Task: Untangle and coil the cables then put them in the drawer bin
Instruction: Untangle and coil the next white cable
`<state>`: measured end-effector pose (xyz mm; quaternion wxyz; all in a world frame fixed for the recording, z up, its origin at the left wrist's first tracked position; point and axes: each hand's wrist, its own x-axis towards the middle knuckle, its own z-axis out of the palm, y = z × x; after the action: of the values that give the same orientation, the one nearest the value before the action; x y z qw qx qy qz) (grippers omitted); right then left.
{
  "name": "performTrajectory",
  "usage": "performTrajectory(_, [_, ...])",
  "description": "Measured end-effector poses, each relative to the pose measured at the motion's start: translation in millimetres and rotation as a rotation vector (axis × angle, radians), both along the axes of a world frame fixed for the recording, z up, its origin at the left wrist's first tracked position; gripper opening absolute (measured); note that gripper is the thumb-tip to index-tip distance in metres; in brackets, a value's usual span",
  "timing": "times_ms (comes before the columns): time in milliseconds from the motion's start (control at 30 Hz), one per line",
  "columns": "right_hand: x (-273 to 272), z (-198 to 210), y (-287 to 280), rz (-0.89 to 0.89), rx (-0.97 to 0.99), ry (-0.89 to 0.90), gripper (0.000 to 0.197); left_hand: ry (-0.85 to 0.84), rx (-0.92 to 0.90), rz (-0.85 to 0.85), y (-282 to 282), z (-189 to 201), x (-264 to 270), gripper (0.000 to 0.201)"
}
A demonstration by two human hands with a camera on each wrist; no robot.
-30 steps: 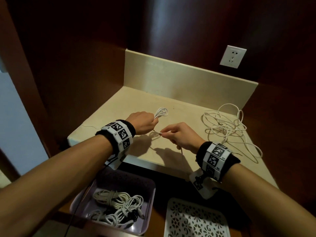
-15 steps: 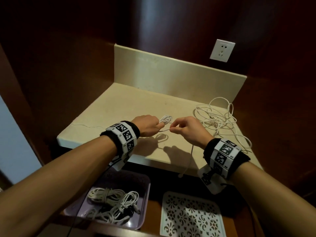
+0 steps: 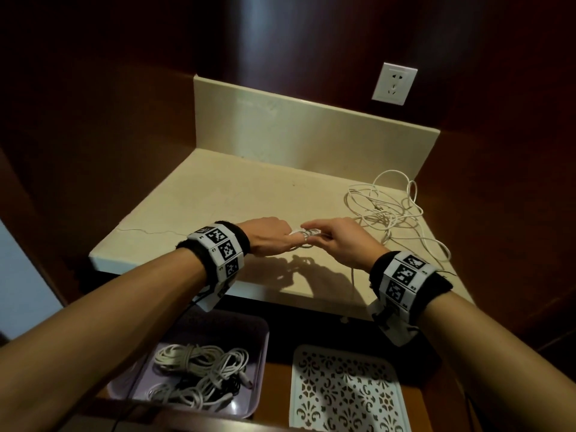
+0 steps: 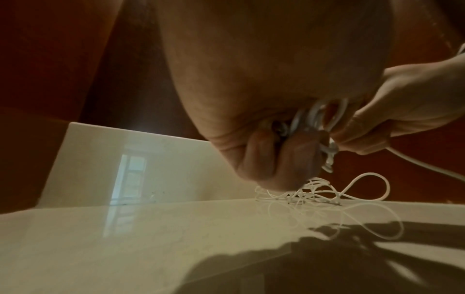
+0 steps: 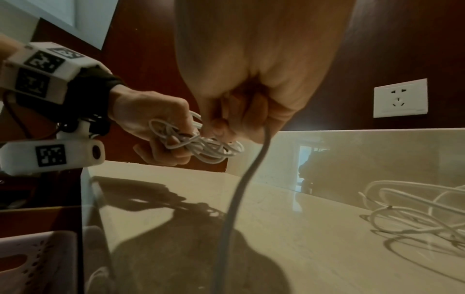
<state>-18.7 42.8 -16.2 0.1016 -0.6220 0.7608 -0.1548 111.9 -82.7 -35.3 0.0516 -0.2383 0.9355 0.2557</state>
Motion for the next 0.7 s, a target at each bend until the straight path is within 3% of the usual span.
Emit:
performTrajectory(200, [8.3, -4.8, -8.1, 0.090, 0.056, 0.067, 0.025, -0.096, -0.185, -0.095, -2.2, -8.6, 8.4, 0.044])
performTrajectory(300, [9.2, -6.8, -7.0, 0.106, 0.049, 0.110, 0.025, -0.042, -0.254, -0.116, -4.3, -13.9, 10.0, 0.030])
performTrajectory(467, [6.1, -4.8, -2.4, 0.069, -0.005, 0.068, 0.023, 0.037, -0.340, -0.101, -0.7, -17.1, 8.6, 0.025])
performTrajectory(633, [3.1, -7.2, 2.4, 0.037, -0.046, 0.026, 0.024, 0.153, -0.237, -0.047, 4.7, -20.4, 5.6, 0.056])
performTrajectory(700, [2.5, -9.7, 2.2, 0.035, -0.078, -0.007, 0.024, 0.135, -0.285, -0.073, 4.9, -16.4, 4.7, 0.054])
